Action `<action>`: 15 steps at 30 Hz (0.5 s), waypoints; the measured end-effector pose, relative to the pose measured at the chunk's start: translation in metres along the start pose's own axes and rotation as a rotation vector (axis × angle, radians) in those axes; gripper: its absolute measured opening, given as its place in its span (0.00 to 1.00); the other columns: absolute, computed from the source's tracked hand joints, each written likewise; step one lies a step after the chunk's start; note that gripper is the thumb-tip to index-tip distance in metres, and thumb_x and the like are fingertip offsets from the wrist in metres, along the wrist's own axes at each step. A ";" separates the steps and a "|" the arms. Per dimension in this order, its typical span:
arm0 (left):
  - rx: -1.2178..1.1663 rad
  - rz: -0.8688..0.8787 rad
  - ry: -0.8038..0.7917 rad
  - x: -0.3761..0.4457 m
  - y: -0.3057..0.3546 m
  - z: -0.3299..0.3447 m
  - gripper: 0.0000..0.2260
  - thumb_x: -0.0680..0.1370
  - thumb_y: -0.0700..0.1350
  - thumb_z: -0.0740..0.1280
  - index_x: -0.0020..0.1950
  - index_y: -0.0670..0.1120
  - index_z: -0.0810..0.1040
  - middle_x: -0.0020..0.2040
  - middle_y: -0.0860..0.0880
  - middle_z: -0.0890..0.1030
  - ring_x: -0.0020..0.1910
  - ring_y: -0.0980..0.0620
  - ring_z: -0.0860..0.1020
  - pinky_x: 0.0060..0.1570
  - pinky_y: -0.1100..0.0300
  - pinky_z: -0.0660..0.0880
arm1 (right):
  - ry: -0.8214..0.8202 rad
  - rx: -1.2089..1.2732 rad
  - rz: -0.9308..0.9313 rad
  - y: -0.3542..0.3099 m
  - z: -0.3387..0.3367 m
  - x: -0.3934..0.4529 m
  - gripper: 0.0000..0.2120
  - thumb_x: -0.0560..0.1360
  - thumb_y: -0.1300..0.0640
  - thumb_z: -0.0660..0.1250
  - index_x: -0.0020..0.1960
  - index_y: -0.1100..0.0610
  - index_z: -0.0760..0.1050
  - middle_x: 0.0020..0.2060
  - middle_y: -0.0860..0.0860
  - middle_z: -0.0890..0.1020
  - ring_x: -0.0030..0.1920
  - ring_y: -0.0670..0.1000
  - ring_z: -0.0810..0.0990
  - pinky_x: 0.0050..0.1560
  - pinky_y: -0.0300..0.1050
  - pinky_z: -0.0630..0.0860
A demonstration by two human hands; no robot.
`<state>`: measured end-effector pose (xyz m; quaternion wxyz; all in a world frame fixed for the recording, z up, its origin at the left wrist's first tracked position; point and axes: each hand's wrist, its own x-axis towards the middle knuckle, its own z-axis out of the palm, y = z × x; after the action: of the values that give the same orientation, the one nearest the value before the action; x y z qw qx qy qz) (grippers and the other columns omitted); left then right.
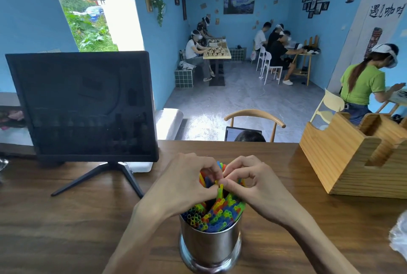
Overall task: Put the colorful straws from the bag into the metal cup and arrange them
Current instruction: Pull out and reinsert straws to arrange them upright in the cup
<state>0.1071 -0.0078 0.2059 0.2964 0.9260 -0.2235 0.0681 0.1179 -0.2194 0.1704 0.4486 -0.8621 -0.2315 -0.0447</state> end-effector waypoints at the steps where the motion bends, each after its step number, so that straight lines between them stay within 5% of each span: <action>1: 0.001 -0.001 0.005 -0.001 0.000 0.001 0.06 0.70 0.54 0.74 0.46 0.59 0.84 0.39 0.63 0.83 0.46 0.64 0.80 0.44 0.67 0.78 | 0.000 0.039 0.021 0.001 0.000 0.001 0.12 0.70 0.36 0.72 0.37 0.44 0.86 0.47 0.36 0.82 0.59 0.41 0.75 0.60 0.47 0.72; 4: -0.004 -0.001 0.008 -0.002 0.002 0.000 0.05 0.69 0.55 0.73 0.45 0.62 0.83 0.39 0.63 0.82 0.45 0.64 0.79 0.42 0.68 0.76 | -0.012 0.145 0.070 0.005 0.001 0.002 0.14 0.67 0.32 0.72 0.35 0.42 0.85 0.45 0.38 0.83 0.55 0.41 0.78 0.53 0.45 0.75; 7: -0.097 0.016 0.001 -0.003 0.002 -0.003 0.05 0.69 0.50 0.75 0.41 0.60 0.83 0.33 0.63 0.79 0.34 0.64 0.76 0.35 0.71 0.69 | -0.051 0.216 0.058 0.009 0.000 0.002 0.15 0.75 0.36 0.67 0.43 0.43 0.87 0.47 0.41 0.83 0.52 0.46 0.81 0.53 0.54 0.78; 10: -0.255 0.030 0.055 -0.004 0.000 -0.014 0.05 0.70 0.49 0.78 0.42 0.58 0.85 0.29 0.59 0.77 0.30 0.62 0.71 0.32 0.70 0.67 | -0.131 0.261 0.008 0.007 -0.002 0.000 0.19 0.80 0.35 0.61 0.55 0.44 0.85 0.56 0.41 0.82 0.63 0.46 0.78 0.64 0.54 0.74; 15: -0.481 0.039 0.328 0.001 0.000 -0.037 0.07 0.70 0.49 0.81 0.46 0.58 0.87 0.40 0.54 0.86 0.37 0.58 0.82 0.39 0.67 0.78 | -0.103 0.173 -0.084 -0.001 0.001 0.003 0.15 0.81 0.43 0.65 0.60 0.49 0.83 0.62 0.42 0.81 0.72 0.44 0.71 0.74 0.55 0.65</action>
<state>0.1088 0.0133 0.2362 0.5385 0.8012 -0.1999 0.1676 0.1195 -0.2170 0.1709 0.5067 -0.8107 -0.2931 0.0011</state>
